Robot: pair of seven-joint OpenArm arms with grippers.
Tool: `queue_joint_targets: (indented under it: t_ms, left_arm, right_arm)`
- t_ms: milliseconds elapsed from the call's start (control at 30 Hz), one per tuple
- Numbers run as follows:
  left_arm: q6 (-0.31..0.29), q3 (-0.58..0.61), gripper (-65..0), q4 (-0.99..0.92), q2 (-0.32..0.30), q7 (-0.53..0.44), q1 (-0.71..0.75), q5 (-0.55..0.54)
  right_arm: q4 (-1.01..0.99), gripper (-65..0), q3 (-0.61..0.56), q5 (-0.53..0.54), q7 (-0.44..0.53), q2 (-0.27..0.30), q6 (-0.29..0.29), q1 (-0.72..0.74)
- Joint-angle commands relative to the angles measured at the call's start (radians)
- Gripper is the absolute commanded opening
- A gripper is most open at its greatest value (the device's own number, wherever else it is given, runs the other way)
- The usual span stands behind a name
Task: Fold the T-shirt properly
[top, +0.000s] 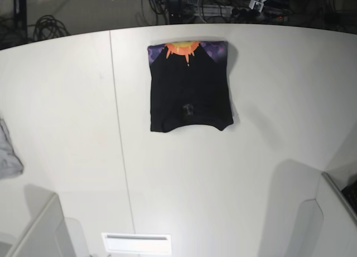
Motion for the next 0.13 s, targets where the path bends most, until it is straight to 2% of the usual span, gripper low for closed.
queue_joint_targets:
  t_ms: [0, 100]
  left_arm:
    - [-0.006, 0.001, -65.0, -0.003, -0.005, -0.004, 0.003, 0.006]
    - [-0.006, 0.001, -65.0, -0.030, -0.005, -0.004, -0.006, 0.006]
  right_arm:
    - [-0.001, -65.0, 0.000, 0.000, 0.001, 0.006, 0.002, -0.012]
    - [-0.001, -65.0, 0.000, 0.000, 0.001, 0.006, 0.002, -0.014]
